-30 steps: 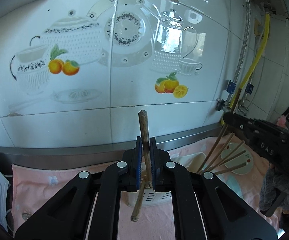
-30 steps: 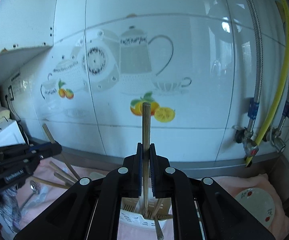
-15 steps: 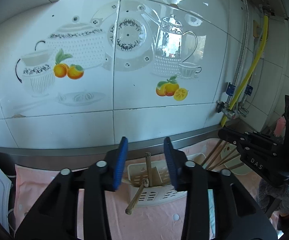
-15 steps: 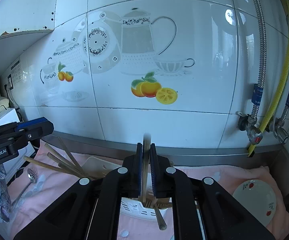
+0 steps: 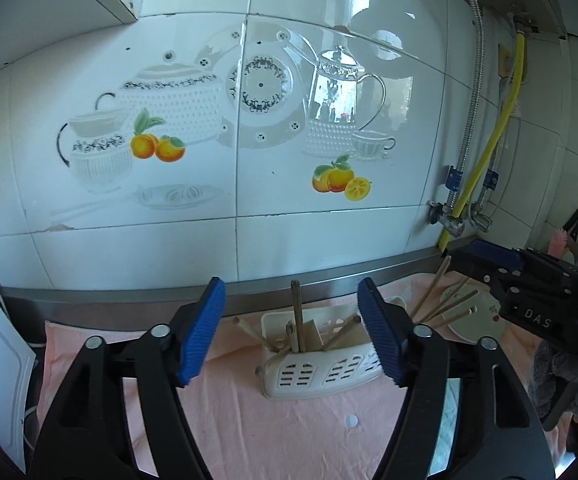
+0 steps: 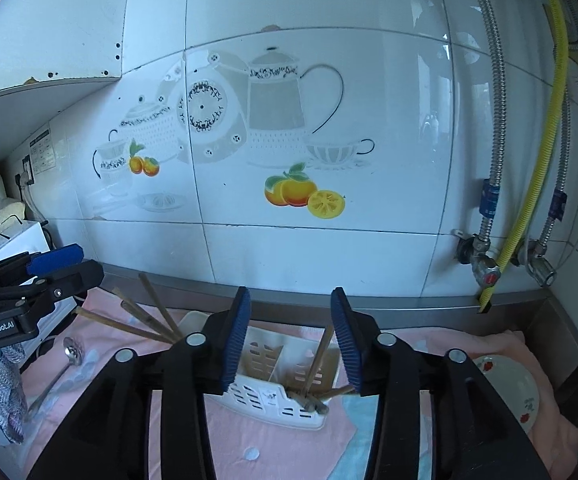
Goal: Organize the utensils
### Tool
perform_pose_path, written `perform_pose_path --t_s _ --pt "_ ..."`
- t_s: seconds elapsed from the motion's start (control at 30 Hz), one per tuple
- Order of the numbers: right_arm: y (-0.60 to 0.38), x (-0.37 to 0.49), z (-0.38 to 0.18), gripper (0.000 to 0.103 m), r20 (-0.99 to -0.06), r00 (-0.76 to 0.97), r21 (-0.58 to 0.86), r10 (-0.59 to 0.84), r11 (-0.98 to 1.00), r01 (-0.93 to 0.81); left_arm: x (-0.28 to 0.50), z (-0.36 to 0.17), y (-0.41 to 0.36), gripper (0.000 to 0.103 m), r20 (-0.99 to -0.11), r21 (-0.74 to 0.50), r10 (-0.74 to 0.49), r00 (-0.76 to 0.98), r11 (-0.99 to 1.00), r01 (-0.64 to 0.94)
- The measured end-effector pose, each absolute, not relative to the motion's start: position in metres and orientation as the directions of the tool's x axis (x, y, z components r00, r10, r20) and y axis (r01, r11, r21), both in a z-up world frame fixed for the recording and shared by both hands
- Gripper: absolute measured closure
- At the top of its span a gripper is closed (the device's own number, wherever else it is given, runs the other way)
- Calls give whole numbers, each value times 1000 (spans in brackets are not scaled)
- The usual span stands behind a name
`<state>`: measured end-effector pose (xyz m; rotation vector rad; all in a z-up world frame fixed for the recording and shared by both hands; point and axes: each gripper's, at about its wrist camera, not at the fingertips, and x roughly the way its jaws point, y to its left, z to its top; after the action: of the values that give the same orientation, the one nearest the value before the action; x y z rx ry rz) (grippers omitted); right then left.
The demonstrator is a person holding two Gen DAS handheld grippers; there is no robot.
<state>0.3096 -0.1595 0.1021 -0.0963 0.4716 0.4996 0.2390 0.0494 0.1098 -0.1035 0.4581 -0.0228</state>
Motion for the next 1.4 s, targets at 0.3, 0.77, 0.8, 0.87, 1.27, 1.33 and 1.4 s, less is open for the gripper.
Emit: perform_pose_path --t_s 0.3,0.77,0.8,0.87,1.27,1.33,1.4 --pt "-173 281 103 43 -453 780 31 432 882 -470 209 101 55 19 -444 -121 -30 896 992 -26" --pt "-192 239 79 29 -481 789 -7 381 899 -439 165 90 52 7 -426 -112 16 905 991 -70" --pt "-194 235 77 28 -483 790 -10 378 899 -437 162 90 51 6 -423 -110 20 906 991 -73" --pt "-195 227 72 25 -484 792 -18 371 901 -433 154 88 50 6 -417 -114 22 909 991 -76" --pt "-200 185 57 16 -483 800 -11 356 911 -411 121 81 44 5 -414 -73 53 909 993 -91" --pt "-202 179 56 15 -488 800 -6 349 915 -402 115 80 42 5 -408 -52 67 911 994 -96" --pt "-203 174 56 15 -491 806 -15 331 922 -388 109 78 40 5 -401 -30 88 912 994 -110"
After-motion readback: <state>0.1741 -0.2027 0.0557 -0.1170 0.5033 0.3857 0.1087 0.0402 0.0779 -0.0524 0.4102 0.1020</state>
